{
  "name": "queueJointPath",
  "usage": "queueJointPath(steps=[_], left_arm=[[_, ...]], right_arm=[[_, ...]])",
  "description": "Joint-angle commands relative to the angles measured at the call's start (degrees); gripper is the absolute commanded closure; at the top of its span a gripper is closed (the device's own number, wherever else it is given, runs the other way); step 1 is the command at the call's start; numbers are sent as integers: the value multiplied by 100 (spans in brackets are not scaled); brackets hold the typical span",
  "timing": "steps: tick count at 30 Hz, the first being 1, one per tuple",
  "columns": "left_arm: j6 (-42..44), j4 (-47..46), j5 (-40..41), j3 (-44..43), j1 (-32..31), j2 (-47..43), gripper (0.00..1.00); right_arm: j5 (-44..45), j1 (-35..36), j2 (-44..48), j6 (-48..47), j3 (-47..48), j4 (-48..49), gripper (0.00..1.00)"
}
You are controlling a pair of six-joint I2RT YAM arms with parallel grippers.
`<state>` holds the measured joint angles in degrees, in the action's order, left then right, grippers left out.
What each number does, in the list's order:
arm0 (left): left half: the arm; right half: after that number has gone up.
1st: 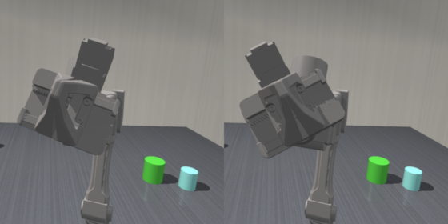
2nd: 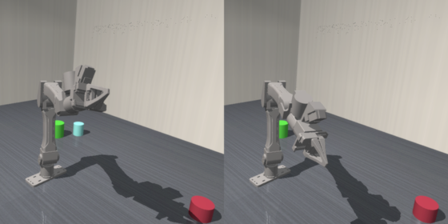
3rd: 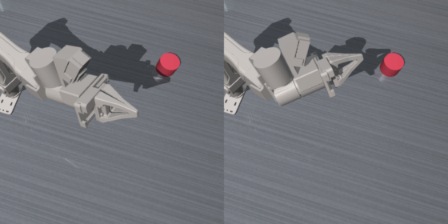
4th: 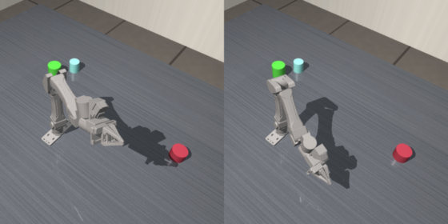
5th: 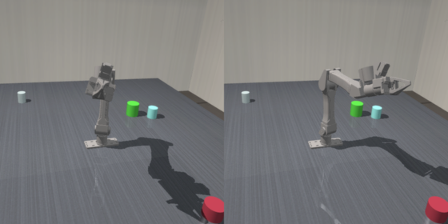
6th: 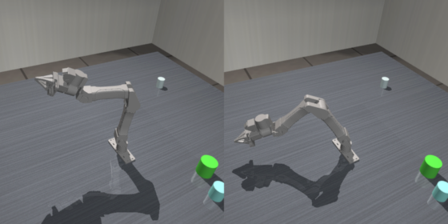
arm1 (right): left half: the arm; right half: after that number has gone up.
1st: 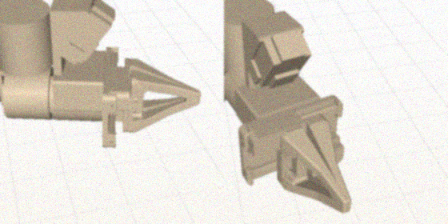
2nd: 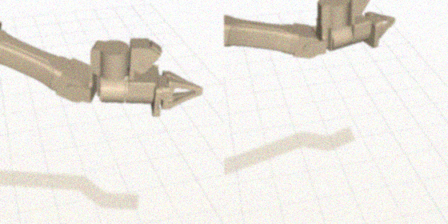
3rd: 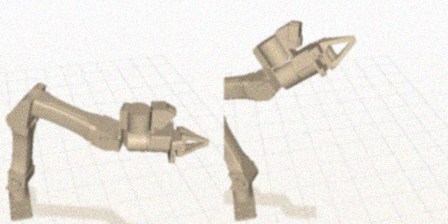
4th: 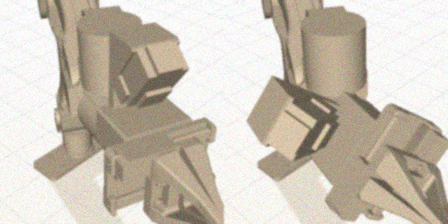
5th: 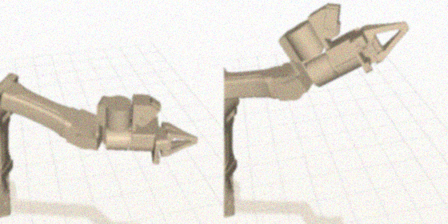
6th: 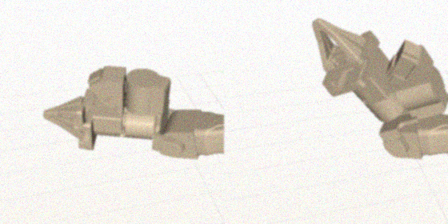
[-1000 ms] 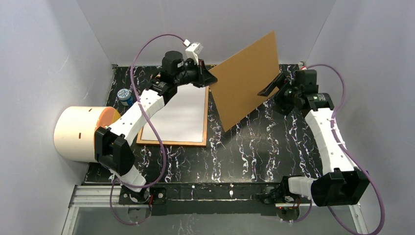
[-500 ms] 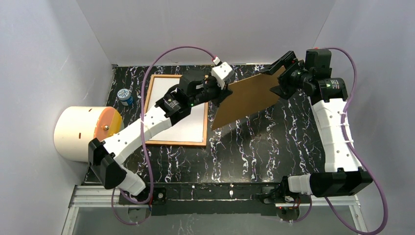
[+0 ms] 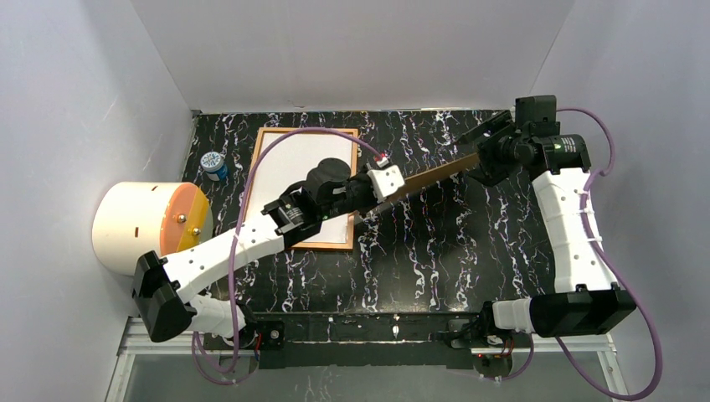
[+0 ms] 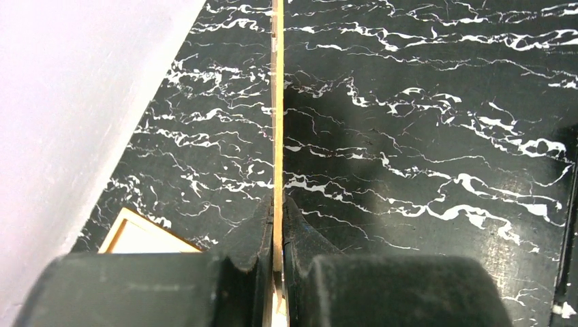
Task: Put the photo into the frame
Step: Turn over the photo frame item at the center of the board.
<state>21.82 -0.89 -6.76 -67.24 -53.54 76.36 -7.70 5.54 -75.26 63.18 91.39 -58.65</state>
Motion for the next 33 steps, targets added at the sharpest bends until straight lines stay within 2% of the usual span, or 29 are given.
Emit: queueJointPath(steps=[1,6,10,13,16,18,20,21,22,24,26,29,33], left_arm=[[622,-393,115,111,-213,-308,100],[568,-368,174,92,-291,-248,100],[533,-377,213,105,-385,-197,100],[485,-337,224,125,-437,-183,100],[300,-193,200,56,-438,-166,95],[122,-66,267,-4,-438,-164,88],[-80,37,375,-52,-443,-184,82],[-177,51,385,-70,-439,-203,75],[-274,130,386,-107,-438,-222,67],[-492,401,309,-225,-438,-258,35],[-608,780,145,-528,-438,-231,16],[-805,1331,56,-890,-439,-194,6],[-1168,1338,-181,-848,-429,-478,2]], right_arm=[[195,8,84,155,-263,-173,17],[59,0,68,145,-561,-136,24],[-4,6,206,195,-927,38,40],[1,8,315,257,-1177,216,57],[23,6,439,367,-1349,456,82],[60,8,476,419,-1379,560,99],[101,8,502,456,-1334,614,99],[112,6,527,473,-1308,667,99],[127,7,551,476,-1268,724,99],[177,7,578,420,-1134,848,99],[137,-6,523,243,-894,1067,99],[62,-7,316,-72,-470,1399,99],[-281,-96,67,-344,-190,2135,99]])
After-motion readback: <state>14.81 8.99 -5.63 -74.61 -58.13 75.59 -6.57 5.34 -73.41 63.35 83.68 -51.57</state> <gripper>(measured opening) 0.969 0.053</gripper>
